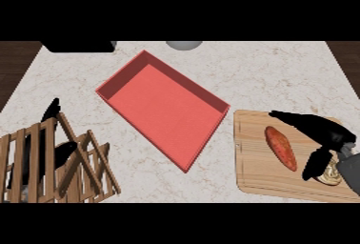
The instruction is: Pick the sweet potato from the cutting board and place it in the cardboard box
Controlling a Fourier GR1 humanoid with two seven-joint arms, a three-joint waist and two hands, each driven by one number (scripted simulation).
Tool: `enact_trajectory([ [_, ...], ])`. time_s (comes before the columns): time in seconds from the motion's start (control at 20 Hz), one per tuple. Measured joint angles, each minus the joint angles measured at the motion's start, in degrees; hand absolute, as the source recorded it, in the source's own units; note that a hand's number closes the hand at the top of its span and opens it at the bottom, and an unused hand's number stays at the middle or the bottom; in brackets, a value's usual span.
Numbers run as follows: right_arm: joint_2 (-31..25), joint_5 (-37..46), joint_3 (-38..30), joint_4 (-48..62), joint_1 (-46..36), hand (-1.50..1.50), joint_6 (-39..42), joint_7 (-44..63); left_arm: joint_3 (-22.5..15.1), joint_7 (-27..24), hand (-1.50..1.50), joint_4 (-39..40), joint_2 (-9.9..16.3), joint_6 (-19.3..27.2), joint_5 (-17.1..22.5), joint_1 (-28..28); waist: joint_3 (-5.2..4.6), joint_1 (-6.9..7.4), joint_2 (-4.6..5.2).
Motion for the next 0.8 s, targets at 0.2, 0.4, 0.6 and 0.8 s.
enact_trajectory([
  [0.2, 1.07, 0.96, -1.04, -0.2, 0.1, -1.5, 0.58, 0.34, 0.58, -0.33, 0.0, 0.1, -0.77, -0.51, -0.97, -0.14, -0.01, -0.08, 0.0],
  [0.4, 2.78, 2.55, -1.75, 1.47, 0.04, -1.5, 0.01, -0.46, 1.49, -0.73, 0.0, 0.5, -1.11, -2.61, -0.16, -0.61, -0.05, -0.09, 0.08],
  [0.6, 5.05, 5.08, -1.97, 4.35, -0.02, -1.5, -1.27, -1.75, 2.24, -0.49, 0.0, 0.73, -1.86, -3.63, -0.55, -0.93, -0.07, 0.01, 0.06],
  [0.8, 5.78, 6.49, -2.37, 3.49, 1.61, -1.5, -1.31, -2.11, 2.83, -0.74, 0.0, 0.33, -2.66, -3.95, -1.47, -0.49, -0.03, -0.15, 0.02],
])
